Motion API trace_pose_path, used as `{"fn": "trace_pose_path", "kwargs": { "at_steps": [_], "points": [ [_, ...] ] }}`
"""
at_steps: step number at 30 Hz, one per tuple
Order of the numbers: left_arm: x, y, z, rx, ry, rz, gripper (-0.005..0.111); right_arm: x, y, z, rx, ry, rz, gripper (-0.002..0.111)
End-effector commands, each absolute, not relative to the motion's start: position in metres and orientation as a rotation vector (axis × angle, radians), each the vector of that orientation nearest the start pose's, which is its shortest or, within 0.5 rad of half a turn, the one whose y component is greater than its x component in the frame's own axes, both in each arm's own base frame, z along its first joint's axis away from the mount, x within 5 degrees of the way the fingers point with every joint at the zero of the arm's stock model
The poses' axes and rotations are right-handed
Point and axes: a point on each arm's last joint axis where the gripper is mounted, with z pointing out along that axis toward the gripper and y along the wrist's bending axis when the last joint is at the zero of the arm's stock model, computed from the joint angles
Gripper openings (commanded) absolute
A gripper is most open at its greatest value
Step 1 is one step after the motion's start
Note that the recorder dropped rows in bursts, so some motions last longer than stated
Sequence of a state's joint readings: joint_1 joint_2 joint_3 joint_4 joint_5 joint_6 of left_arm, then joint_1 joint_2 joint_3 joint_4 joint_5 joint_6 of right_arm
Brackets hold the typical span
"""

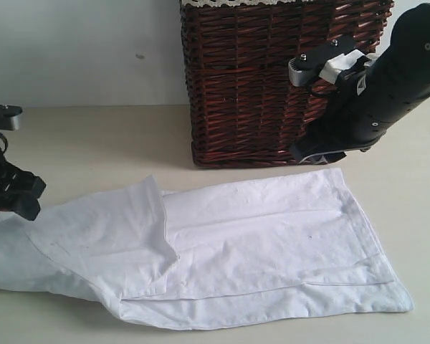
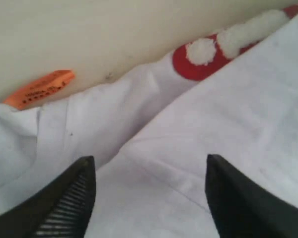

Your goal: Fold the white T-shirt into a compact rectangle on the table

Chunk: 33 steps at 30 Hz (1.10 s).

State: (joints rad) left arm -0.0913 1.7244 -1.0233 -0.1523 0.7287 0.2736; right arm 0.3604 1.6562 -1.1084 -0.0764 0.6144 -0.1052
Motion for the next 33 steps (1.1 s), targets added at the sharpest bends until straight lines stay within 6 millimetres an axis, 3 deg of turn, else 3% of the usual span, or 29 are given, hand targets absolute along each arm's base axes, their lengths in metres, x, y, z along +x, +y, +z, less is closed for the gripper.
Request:
{"fn": "trace_pose_path", "kwargs": {
  "at_steps": [1, 5, 9, 12, 17, 28, 33],
  "points": [
    [0.316, -0.039, 0.17, 0.402, 2.905, -0.257, 0.062, 0.321, 0.114, 0.234, -0.675, 2.543, -0.001, 0.049],
    [0.317, -0.038, 0.15, 0.405, 2.966, -0.263, 0.062, 0.32, 0.114, 0.234, -0.677, 2.554, -0.003, 0.049],
    [0.317, -0.038, 0.146, 0.406, 2.985, -0.268, 0.059, 0.32, 0.114, 0.234, -0.678, 2.556, -0.004, 0.049],
    [0.313, -0.038, 0.148, 0.43, 3.015, -0.274, 0.044, 0.32, 0.114, 0.234, -0.686, 2.554, -0.006, 0.049],
    [0.302, -0.038, 0.16, 0.502, 3.066, -0.295, 0.0, 0.32, 0.114, 0.234, -0.688, 2.553, -0.003, 0.049],
    [0.273, -0.038, 0.177, 0.609, 3.292, -0.407, 0.0, 0.319, 0.115, 0.234, -0.686, 2.556, 0.013, 0.049],
    [0.268, -0.036, 0.176, 0.566, 3.34, -0.388, 0.0, 0.319, 0.115, 0.234, -0.683, 2.557, 0.019, 0.049]
  ]
}}
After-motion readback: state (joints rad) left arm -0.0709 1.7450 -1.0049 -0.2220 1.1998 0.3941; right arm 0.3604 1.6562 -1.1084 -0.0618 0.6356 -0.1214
